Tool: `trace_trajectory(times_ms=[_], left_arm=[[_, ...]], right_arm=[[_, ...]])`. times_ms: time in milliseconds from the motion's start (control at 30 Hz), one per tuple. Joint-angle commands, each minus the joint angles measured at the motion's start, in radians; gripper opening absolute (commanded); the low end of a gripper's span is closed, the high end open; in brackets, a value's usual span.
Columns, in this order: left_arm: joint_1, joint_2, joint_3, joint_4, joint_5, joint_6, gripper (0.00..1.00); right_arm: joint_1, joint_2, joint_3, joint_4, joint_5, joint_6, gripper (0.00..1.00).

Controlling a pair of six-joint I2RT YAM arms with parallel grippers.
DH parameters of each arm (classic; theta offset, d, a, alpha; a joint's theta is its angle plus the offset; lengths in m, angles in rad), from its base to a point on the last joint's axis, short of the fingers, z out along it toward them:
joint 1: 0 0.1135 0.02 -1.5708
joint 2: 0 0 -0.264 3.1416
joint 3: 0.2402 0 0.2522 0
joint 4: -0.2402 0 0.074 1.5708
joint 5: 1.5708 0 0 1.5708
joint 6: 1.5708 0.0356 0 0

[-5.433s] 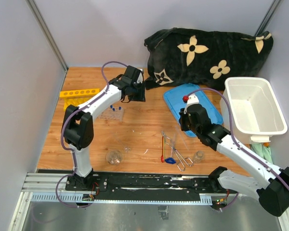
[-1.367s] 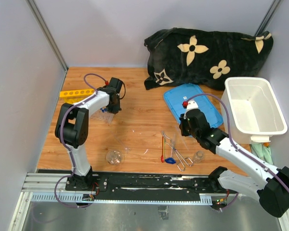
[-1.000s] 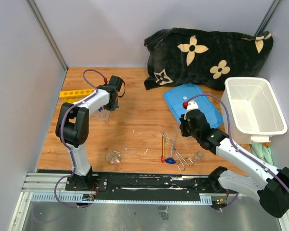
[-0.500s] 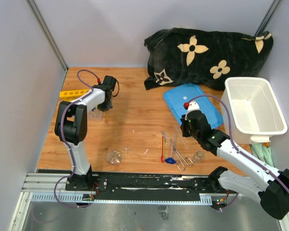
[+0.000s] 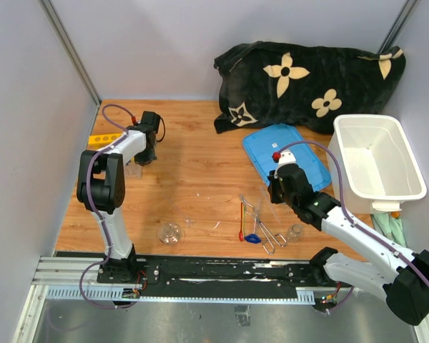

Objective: Organize the chemistry lab equipment
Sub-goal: Move the test tube rack to the center of the board.

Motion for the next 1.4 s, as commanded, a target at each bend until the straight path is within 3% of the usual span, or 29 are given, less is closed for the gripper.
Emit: trace_trajectory(times_ms=[0,67,167,233,400,500,700,800,967,1033,1167,1333,1367], left_arm=[[0.03,-0.036,-0.001,0.018,-0.009,0.003,0.02],[0.031,-0.055,-0.004,0.029,0.017,0.001,0.02],[0.03,-0.121,-0.026,0.083,0.179,0.003,0.04],[0.027,-0.173,-0.033,0.11,0.273,-0.01,0.11],[-0.014,-0.291,-0.027,0.158,0.499,-0.05,0.38],[-0.073,-0.349,-0.039,0.204,0.643,-0.092,0.45],[-0.173,-0.476,-0.165,0.376,0.839,-0.238,0.68],[-0.179,-0.536,-0.299,0.52,0.982,-0.382,0.82],[-0.18,-0.625,-0.546,0.796,1.15,-0.612,0.9],[-0.18,-0.678,-0.585,0.838,1.166,-0.635,0.97],[-0.18,-0.769,-0.622,0.89,1.208,-0.675,0.99],[-0.18,-0.79,-0.841,1.435,1.298,-1.078,0.98],[-0.18,-0.779,-0.87,1.534,1.303,-1.12,0.93]], right_arm=[[-0.019,0.004,-0.002,0.019,0.004,-0.007,0.09],[-0.019,0.005,-0.001,0.021,0.002,-0.006,0.09],[-0.019,0.005,0.002,0.019,-0.005,-0.005,0.09],[-0.02,0.004,0.007,0.014,-0.011,-0.006,0.09],[-0.019,-0.006,0.031,-0.021,-0.022,-0.003,0.11],[-0.019,-0.026,0.079,-0.07,-0.019,-0.018,0.15],[-0.019,-0.071,0.293,-0.255,0.107,-0.109,0.37],[-0.023,-0.033,0.458,-0.349,0.216,-0.177,0.55],[-0.074,0.108,0.722,-0.472,0.405,-0.236,0.64],[-0.144,0.156,0.799,-0.502,0.367,-0.233,0.65],[-0.326,0.219,0.878,-0.548,0.231,-0.183,0.66],[-0.451,0.229,0.885,-0.576,0.178,-0.15,0.66],[-0.476,0.231,0.885,-0.587,0.159,-0.146,0.66]])
